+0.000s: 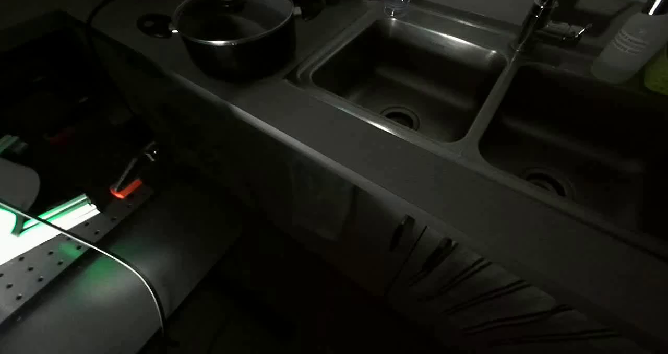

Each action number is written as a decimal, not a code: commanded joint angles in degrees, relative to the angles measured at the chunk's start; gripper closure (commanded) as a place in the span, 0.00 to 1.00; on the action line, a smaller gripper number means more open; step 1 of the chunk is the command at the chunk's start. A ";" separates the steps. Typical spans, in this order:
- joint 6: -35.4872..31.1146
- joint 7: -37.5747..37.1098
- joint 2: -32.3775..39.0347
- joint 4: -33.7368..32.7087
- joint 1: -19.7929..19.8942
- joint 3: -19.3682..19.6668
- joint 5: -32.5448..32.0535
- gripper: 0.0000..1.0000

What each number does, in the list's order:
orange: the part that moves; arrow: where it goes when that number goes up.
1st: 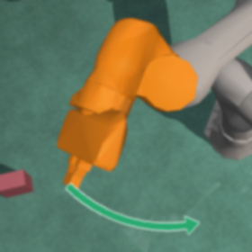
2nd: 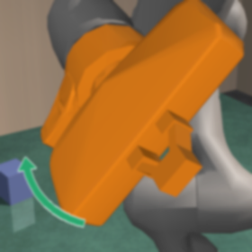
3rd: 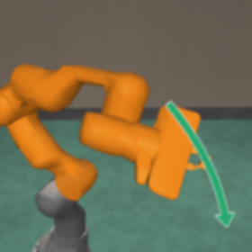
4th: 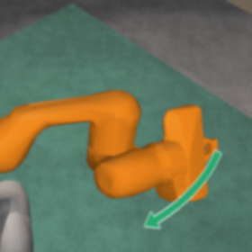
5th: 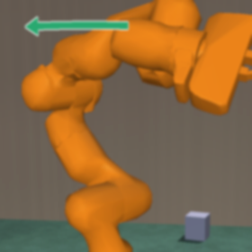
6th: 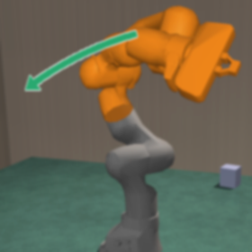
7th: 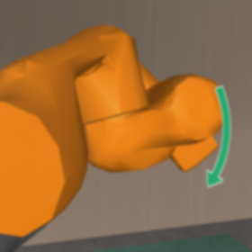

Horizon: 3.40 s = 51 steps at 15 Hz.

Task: Remove the glass lid from the black pot.

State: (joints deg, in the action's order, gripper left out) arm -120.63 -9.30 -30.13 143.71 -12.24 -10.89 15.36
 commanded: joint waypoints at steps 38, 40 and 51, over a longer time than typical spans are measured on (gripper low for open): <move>-17.17 -23.63 29.56 -6.29 18.75 7.89 -29.68 0.00; -17.73 -22.72 31.55 -7.05 17.86 8.58 -29.69 0.00; -20.28 -20.13 38.75 -10.73 13.11 11.24 -28.64 0.00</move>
State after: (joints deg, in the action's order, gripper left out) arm -139.65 -30.36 6.56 134.59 2.40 -1.33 -12.81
